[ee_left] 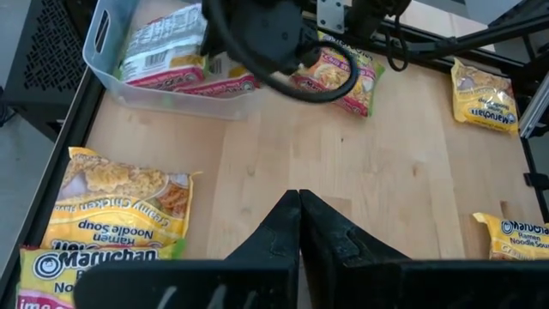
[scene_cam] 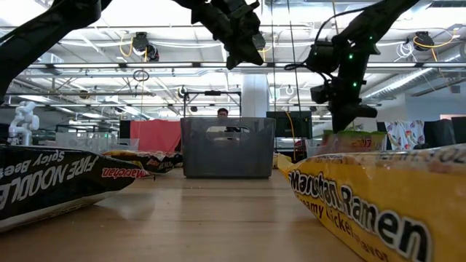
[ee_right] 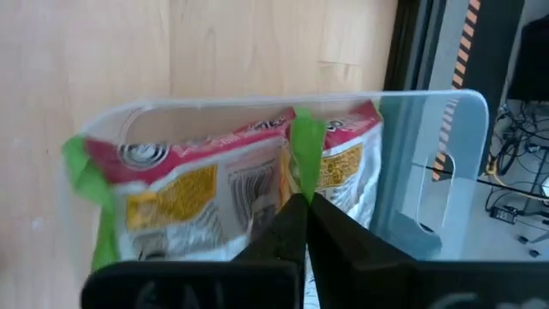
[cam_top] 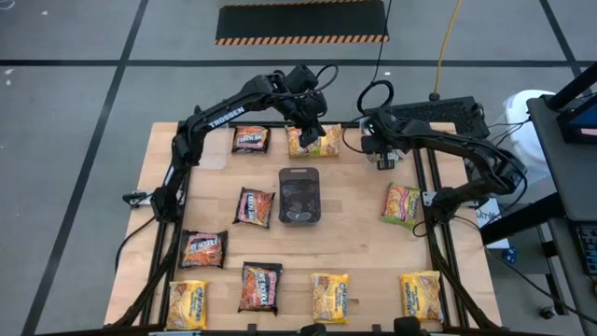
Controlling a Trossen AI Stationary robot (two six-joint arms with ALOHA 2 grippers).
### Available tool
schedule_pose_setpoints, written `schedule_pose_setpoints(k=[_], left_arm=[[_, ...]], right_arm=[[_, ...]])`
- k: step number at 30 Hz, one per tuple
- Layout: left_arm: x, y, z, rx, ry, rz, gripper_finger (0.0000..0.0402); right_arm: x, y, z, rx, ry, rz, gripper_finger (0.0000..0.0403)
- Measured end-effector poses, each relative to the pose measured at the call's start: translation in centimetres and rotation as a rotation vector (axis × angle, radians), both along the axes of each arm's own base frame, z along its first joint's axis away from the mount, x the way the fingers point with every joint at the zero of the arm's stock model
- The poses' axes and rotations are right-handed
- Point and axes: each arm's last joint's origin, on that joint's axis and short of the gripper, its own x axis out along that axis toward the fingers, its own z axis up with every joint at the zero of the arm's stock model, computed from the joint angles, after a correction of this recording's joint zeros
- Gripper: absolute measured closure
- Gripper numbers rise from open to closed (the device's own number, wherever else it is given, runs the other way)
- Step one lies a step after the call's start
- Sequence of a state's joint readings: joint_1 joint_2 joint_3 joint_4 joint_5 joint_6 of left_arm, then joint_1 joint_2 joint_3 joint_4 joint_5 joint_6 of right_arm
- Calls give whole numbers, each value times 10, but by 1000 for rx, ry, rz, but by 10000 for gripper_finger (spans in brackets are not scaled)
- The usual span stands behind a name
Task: Sort Maruchan noodles
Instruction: Adjust the green noodle pack
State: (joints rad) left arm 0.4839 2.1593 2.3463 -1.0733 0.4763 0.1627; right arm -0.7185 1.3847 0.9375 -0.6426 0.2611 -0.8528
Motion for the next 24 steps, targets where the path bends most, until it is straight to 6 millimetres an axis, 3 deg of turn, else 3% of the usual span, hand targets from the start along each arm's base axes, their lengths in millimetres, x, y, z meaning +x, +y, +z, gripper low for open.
schedule_pose_setpoints(k=[11,24], left_arm=[[1,-1,0,-6,-1,4,396],[2,0,2,0,-22,10,396]], right_arm=[[-18,16,22,2,-2,-1,403],[-19,23,24,85,-51,46,403]])
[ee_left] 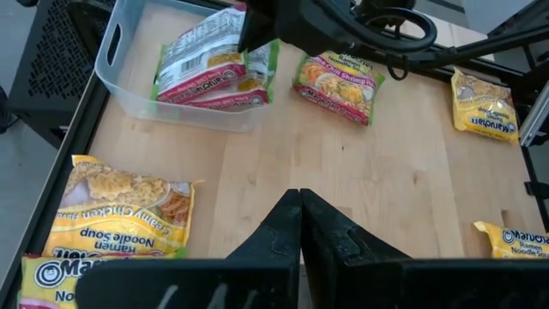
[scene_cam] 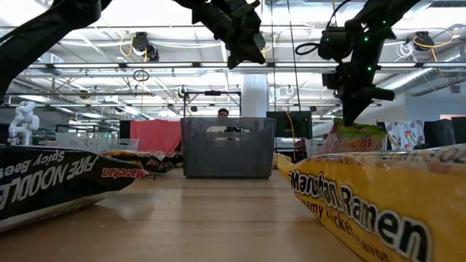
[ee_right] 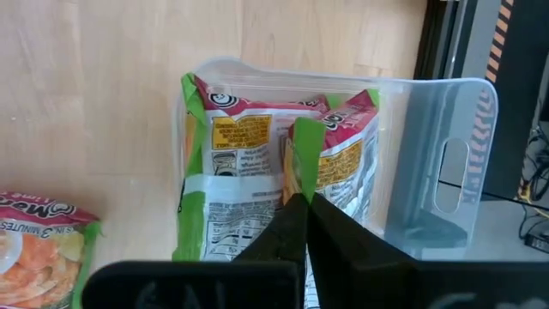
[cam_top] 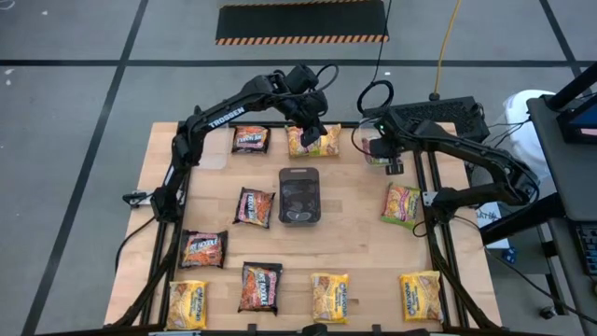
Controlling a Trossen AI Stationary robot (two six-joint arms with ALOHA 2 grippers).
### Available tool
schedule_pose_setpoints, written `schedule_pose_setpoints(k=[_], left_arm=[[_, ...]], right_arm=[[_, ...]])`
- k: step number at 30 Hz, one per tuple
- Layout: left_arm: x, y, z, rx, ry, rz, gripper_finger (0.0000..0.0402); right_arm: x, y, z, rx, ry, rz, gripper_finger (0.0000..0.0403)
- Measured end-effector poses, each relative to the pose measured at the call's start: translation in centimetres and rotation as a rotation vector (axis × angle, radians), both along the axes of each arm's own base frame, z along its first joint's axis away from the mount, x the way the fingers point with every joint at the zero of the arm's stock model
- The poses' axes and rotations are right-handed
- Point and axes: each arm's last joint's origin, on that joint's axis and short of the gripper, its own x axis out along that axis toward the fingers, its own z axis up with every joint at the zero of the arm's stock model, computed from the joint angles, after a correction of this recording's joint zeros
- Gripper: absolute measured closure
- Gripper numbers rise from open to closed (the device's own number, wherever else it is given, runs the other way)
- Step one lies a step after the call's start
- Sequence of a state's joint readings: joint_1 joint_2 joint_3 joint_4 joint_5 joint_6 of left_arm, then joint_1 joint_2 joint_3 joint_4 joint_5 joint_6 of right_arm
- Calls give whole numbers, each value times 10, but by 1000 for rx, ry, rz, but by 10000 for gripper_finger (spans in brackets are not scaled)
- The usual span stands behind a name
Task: Sort Maruchan noodles
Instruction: Adjust the green noodle pack
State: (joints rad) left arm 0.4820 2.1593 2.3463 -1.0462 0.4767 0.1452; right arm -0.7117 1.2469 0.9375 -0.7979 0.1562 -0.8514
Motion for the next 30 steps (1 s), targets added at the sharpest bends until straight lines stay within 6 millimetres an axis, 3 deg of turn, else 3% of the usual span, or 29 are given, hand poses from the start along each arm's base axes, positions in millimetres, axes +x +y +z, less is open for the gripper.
schedule_pose_setpoints(k=[11,30], left_arm=[[0,0,0,0,0,0,396],[0,0,0,0,1,1,396]], right_arm=[[-3,5,-2,82,16,25,403],[0,2,-1,48,-17,26,403]])
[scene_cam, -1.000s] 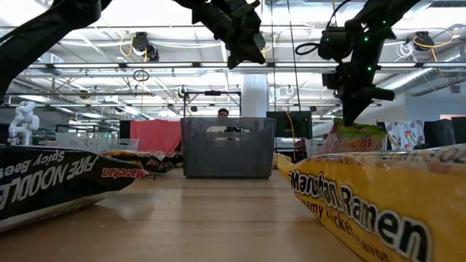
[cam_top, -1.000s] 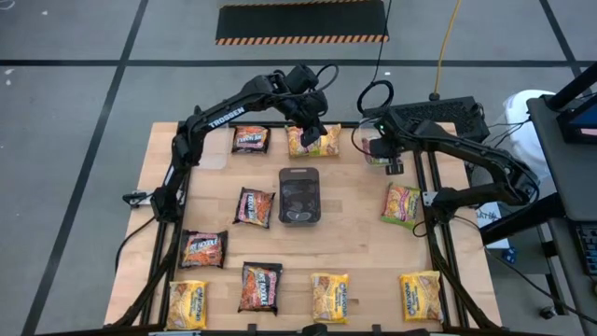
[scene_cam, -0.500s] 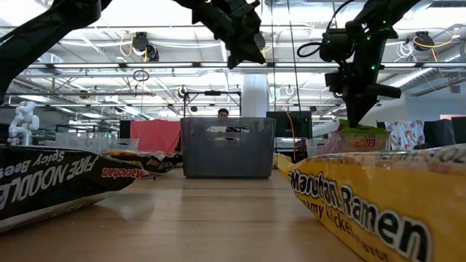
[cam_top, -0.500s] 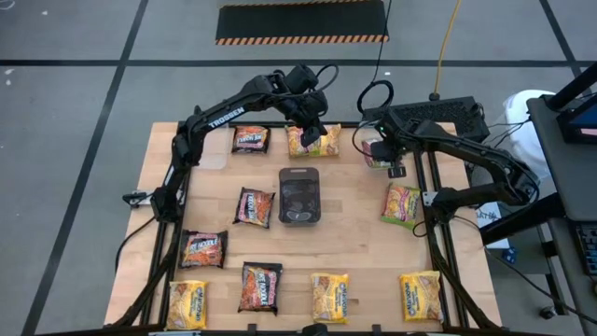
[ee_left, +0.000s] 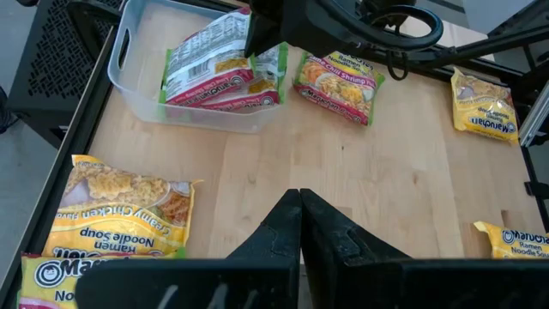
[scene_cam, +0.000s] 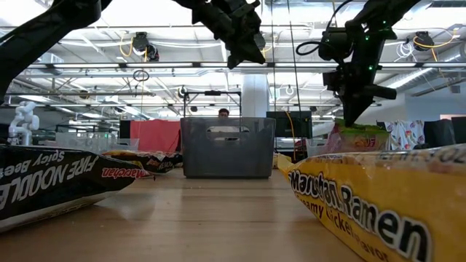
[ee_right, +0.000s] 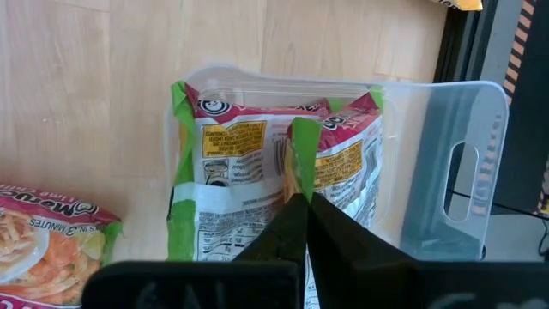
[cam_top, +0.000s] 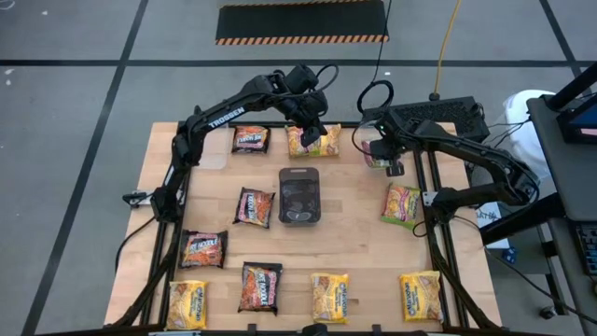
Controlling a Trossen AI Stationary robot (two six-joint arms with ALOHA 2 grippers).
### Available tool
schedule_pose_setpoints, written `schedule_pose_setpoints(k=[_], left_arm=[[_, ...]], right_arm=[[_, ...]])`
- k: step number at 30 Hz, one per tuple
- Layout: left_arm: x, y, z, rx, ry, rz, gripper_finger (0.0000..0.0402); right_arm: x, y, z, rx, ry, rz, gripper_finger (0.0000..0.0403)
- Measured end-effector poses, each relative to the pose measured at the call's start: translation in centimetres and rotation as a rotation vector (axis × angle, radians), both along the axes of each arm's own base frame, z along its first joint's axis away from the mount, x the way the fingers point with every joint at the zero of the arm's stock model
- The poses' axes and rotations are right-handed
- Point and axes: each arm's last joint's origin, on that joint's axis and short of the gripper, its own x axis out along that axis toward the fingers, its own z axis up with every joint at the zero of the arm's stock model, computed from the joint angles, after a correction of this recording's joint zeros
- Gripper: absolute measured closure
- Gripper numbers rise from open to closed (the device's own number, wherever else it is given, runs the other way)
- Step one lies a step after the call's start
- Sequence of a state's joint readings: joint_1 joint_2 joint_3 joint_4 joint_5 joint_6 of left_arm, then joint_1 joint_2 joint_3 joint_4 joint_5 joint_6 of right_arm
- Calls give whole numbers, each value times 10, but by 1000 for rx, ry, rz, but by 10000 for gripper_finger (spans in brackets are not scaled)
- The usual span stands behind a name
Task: Sort Maruchan noodles
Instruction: Adjust the green noodle pack
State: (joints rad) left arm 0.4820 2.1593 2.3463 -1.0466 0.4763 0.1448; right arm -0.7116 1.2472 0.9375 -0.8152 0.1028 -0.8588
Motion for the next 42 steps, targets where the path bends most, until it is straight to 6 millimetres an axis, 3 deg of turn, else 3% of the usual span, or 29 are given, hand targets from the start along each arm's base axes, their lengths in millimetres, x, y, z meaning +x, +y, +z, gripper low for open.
schedule_pose_setpoints(k=[9,17,29,37,42], left_arm=[[0,0,0,0,0,0,396],[0,0,0,0,0,0,396],[0,0,0,0,0,0,396],[0,0,0,0,0,0,396],[0,0,0,0,0,0,396]], right_arm=[[0,-1,0,-22,8,-50,399],[-1,-1,1,-47,25,-78,363],[1,19,16,-96,-36,22,344],[-6,35,21,97,-126,-4,344],[-5,34,21,99,-128,-2,344]])
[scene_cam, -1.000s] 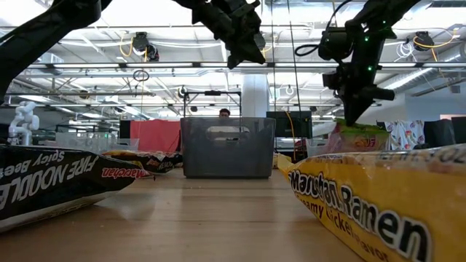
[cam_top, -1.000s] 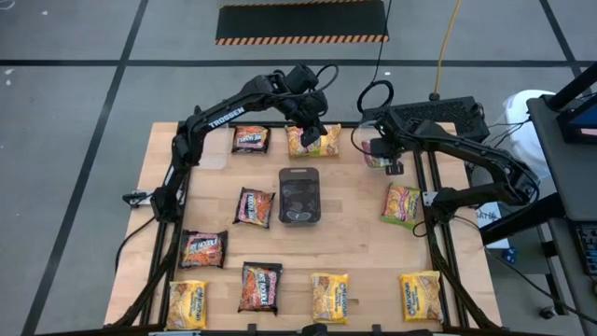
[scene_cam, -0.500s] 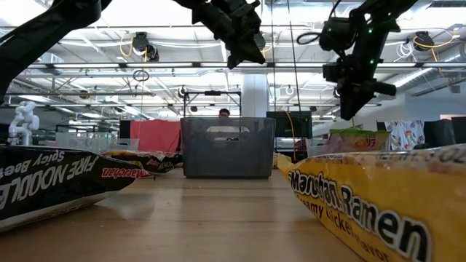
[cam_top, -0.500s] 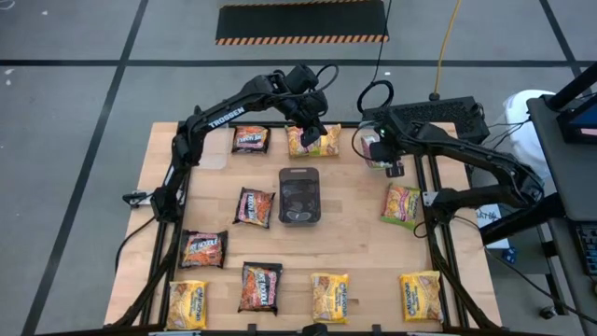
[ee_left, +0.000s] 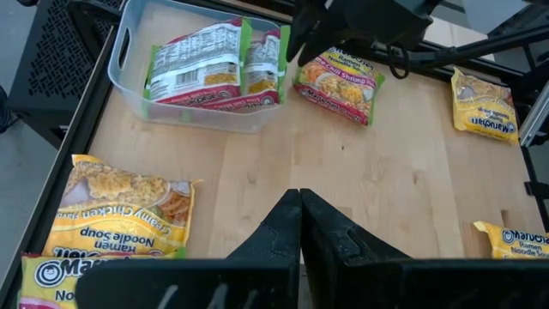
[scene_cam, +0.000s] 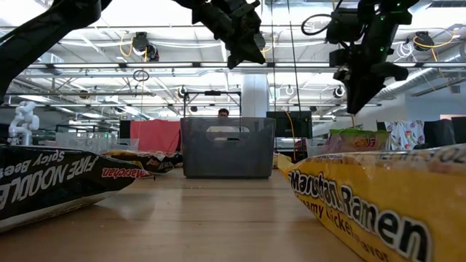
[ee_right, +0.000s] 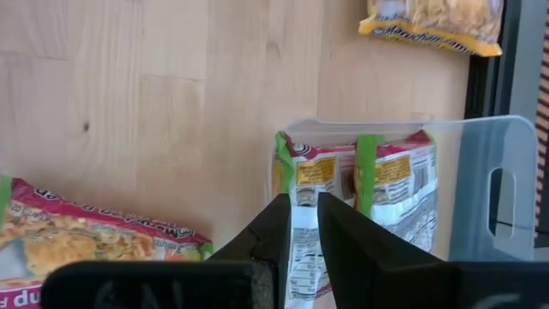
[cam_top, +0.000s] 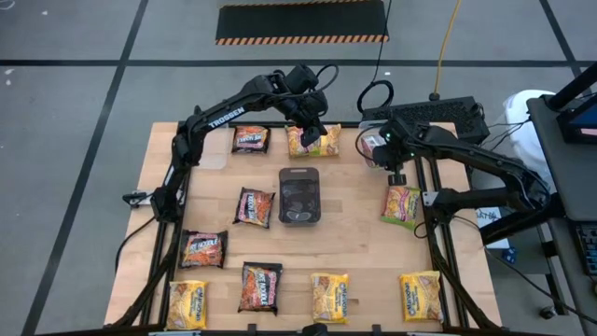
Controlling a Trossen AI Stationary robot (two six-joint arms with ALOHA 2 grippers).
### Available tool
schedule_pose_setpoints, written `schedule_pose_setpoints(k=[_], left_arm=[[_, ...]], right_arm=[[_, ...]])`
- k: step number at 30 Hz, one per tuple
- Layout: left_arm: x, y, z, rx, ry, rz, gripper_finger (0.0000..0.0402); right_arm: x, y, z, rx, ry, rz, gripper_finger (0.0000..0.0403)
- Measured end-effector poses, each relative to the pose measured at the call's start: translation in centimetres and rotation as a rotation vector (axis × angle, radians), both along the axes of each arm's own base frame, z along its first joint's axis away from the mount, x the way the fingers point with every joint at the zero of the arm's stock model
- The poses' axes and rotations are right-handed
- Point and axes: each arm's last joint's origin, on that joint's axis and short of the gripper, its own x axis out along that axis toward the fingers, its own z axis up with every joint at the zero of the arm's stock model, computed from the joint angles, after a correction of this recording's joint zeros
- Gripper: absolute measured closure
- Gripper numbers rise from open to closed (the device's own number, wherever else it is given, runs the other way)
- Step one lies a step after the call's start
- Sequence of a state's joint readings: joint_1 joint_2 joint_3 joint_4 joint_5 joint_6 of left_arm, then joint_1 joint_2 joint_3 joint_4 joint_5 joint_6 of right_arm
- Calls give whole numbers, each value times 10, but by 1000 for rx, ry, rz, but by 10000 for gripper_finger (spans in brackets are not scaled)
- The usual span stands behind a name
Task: Sort Maruchan noodles
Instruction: Adjust the green noodle pack
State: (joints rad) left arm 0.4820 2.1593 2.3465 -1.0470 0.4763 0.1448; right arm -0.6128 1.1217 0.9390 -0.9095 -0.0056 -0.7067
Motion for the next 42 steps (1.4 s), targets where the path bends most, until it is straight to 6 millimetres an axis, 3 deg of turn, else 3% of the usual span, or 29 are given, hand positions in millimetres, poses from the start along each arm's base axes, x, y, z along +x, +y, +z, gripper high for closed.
schedule_pose_setpoints(k=[10,36,42], left_arm=[[0,0,0,-3,1,3,396],[0,0,0,1,4,-2,396],[0,0,0,0,4,-2,396]], right_arm=[[5,-2,-10,74,36,34,344],[15,-11,-22,24,96,84,344],[10,-8,-38,39,127,90,344]])
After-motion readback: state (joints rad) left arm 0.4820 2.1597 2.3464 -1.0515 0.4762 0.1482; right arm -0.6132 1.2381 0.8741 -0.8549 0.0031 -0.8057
